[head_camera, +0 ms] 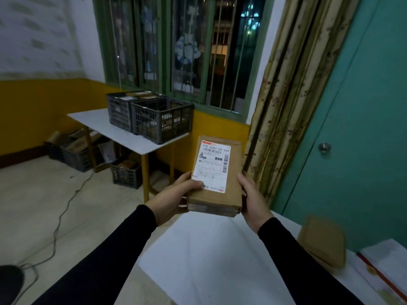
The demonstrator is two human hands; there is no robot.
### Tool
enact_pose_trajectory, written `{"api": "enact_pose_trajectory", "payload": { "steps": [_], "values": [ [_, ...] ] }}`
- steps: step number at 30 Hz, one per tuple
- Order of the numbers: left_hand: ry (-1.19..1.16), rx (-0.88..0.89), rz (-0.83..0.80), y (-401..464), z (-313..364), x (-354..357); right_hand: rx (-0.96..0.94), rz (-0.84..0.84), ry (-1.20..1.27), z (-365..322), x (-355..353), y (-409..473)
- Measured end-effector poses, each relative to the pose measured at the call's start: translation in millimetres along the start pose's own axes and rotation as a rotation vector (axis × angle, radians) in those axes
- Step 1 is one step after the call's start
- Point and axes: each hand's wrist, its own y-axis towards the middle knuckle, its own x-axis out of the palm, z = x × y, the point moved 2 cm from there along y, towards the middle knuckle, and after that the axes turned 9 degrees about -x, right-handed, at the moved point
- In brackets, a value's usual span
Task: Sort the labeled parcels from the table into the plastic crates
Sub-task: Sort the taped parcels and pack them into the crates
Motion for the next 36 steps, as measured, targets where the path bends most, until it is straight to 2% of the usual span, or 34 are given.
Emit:
{"api": "enact_pose_trajectory", "payload": {
  "steps": [7,11,16,22,27,36],
  "values": [
    [-0.166,0.107,0.202,-25,-1,-160,-0.044,-0.091,-0.021,37,168,49],
    [-0.174,0.121,0.305,-45,-1,-262,-0.005,-0.148,0.012,63,272,81],
    [-0.201,0.122,0.389,-53,-3,-356,0.013,-0.225,0.058,93,365,114],
    [-0.266,0.167,0.422,-20,3,-434,0.025,-0.278,0.073,120,432,178],
    [-0.279,0.192,0.473,44,19,-493,0.029,-0.290,0.091,153,466,257],
    [-0.290,0.231,0.501,180,100,-617,0.064,-0.327,0.170,180,527,435]
  ]
}}
